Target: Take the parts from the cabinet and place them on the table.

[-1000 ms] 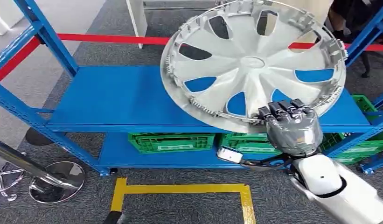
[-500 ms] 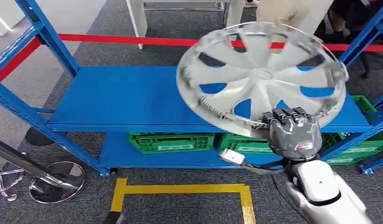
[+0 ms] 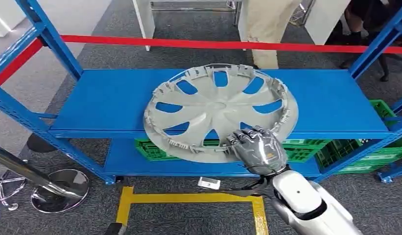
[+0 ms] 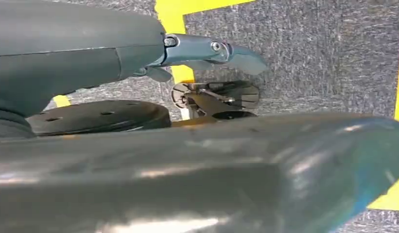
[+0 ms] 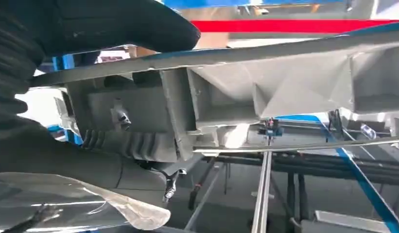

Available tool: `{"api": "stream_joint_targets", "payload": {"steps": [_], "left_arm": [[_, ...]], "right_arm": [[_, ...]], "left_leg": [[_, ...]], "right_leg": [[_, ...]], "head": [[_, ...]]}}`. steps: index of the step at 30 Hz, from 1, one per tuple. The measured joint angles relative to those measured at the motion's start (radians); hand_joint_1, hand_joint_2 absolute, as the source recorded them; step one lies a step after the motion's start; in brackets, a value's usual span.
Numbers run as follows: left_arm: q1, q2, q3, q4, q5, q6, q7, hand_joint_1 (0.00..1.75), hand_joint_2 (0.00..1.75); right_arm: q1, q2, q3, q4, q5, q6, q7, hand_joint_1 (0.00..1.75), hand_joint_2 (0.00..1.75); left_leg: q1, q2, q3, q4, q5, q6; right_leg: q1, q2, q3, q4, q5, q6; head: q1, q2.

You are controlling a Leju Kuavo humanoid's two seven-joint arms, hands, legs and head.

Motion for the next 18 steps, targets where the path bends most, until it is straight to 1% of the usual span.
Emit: {"api": "stream_joint_targets", "payload": {"steps": [7, 14, 18], "left_arm": [[0.0, 0.0, 0.008, 0.0, 0.0, 0.0, 0.001, 0.0, 0.0], [0.0, 0.0, 0.011, 0.0, -0.009, 0.013, 0.007, 0.0, 0.0], [0.0, 0.0, 0.011, 0.0, -0.011, 0.014, 0.007, 0.0, 0.0]], "right_arm": [[-0.005, 0.0, 0.01, 0.0, 0.0, 0.0, 0.006, 1.75, 1.75], [-0.023, 0.0, 0.036, 0.0, 0.0, 0.0, 0.056, 1.75, 1.75], [-0.027, 0.0, 0.051, -0.001, 0.0, 0.0, 0.063, 1.75, 1.75]], "left_leg": [[0.0, 0.0, 0.0, 0.0, 0.0, 0.0], [0.0, 0.0, 0.0, 0.0, 0.0, 0.0], [0.0, 0.0, 0.0, 0.0, 0.0, 0.0]], "right_leg": [[0.0, 0.0, 0.0, 0.0, 0.0, 0.0], [0.0, 0.0, 0.0, 0.0, 0.0, 0.0], [0.0, 0.0, 0.0, 0.0, 0.0, 0.0]], "head": [[0.0, 0.0], [0.0, 0.0], [0.0, 0.0]]}}
